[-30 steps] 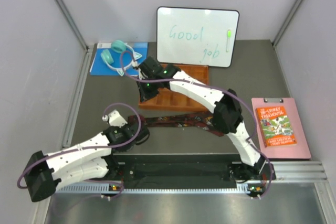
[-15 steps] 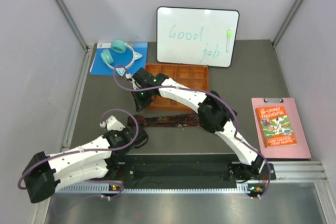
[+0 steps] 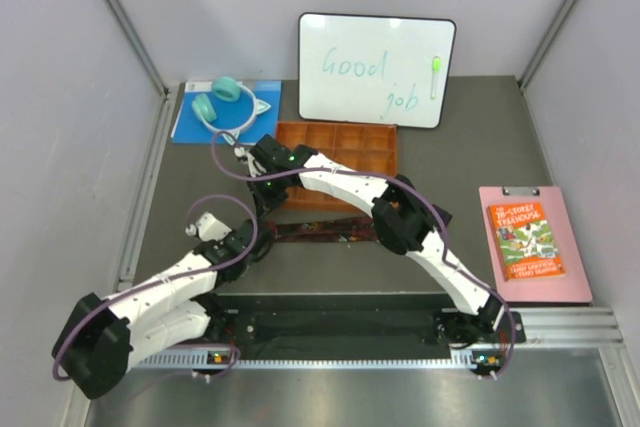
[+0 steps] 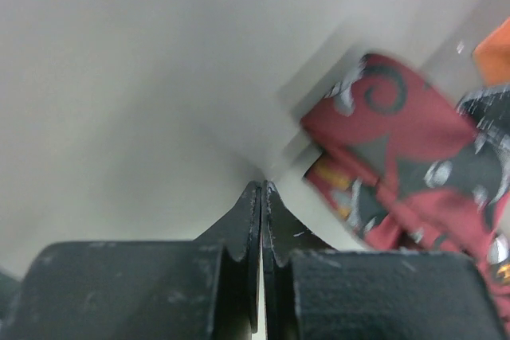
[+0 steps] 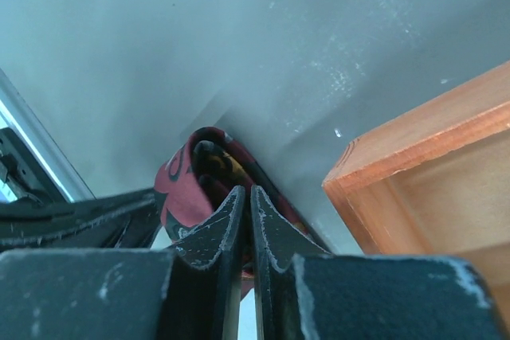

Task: Roll the ties
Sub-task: Roll the tie at the center of the board.

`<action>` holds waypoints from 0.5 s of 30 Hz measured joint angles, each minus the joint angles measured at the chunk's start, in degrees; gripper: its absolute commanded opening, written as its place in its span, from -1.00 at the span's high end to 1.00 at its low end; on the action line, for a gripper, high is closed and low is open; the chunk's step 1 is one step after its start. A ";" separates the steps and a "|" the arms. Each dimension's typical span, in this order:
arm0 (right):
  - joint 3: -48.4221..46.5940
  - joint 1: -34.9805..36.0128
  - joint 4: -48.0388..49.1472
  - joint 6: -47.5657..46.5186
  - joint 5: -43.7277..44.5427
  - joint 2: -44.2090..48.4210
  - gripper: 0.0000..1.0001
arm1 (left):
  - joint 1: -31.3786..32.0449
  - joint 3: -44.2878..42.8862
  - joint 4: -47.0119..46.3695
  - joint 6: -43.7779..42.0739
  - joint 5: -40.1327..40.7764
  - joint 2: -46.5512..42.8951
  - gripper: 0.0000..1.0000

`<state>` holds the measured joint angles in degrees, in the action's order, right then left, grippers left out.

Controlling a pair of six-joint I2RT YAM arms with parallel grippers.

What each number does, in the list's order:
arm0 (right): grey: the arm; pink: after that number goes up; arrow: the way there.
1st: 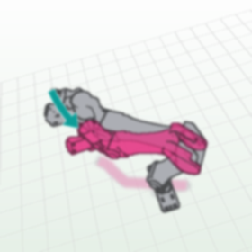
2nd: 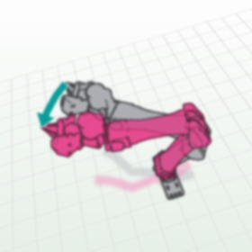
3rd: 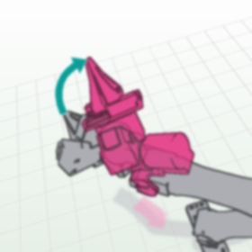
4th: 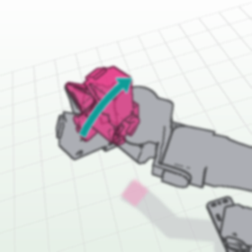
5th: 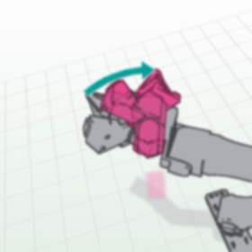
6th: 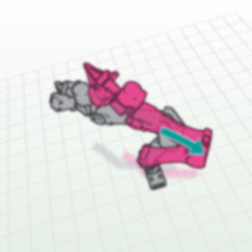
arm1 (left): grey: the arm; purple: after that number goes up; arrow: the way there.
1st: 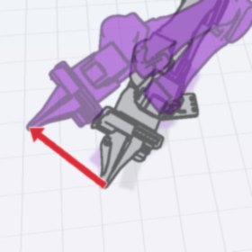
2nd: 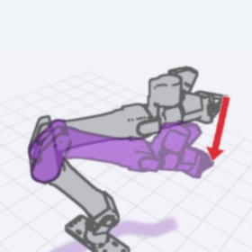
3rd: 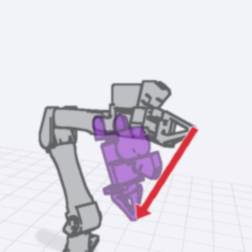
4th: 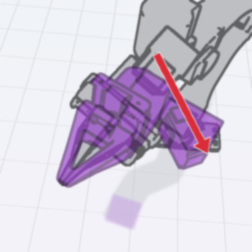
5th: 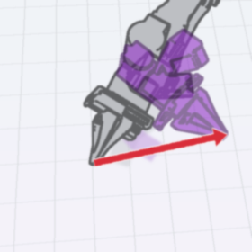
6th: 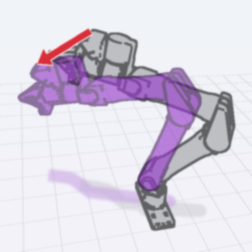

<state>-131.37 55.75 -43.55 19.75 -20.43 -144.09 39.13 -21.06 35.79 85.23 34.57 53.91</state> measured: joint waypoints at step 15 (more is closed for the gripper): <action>1.38 0.00 1.22 -0.68 -1.99 0.02 0.91 | -7.61 -0.50 -13.40 -5.90 -2.43 6.97 1.00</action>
<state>-129.99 55.75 -42.33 19.07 -22.41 -144.07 31.53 -21.56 22.39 79.33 32.14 60.88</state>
